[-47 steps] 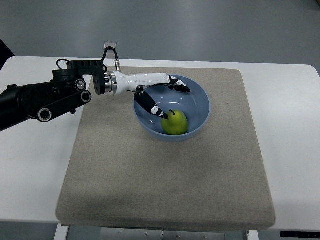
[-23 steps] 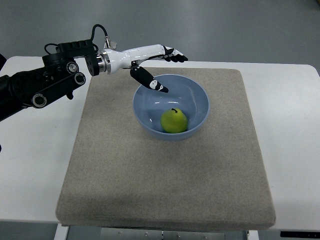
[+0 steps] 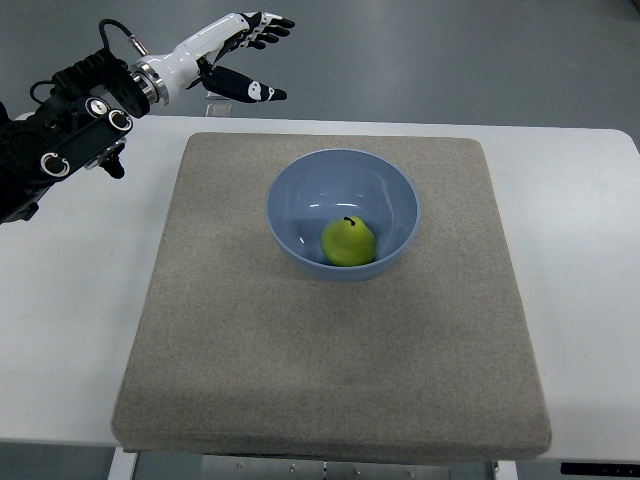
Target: Place pear in bowl with left hand
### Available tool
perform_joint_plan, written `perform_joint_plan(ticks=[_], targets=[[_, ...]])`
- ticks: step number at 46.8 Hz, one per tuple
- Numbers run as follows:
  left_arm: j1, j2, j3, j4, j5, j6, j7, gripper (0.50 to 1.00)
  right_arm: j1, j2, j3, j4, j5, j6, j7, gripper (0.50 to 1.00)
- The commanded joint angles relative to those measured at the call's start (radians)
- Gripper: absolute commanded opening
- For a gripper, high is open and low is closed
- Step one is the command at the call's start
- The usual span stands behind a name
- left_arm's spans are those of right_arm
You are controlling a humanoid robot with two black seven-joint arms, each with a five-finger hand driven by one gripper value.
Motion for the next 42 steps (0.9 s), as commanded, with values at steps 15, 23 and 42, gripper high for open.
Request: perform_joint_plan(ticks=[15, 23, 42], targets=[[0.061, -0.037, 0.004, 0.168, -0.497, 0.001, 0.008, 0.973, 0.0, 0.0, 0.0, 0.0, 0.0, 0.001, 0.0, 0.926], [0.084, -0.044, -0.007, 0.198, -0.593, 0.001, 0.007, 0.973, 0.0, 0.0, 0.0, 0.0, 0.0, 0.001, 0.0, 0.926], [0.092, -0.015, -0.008, 0.286, -0.909, 0.021, 0.087, 0.975, 0.0, 0.0, 0.0, 0.0, 0.0, 0.001, 0.0, 0.926]])
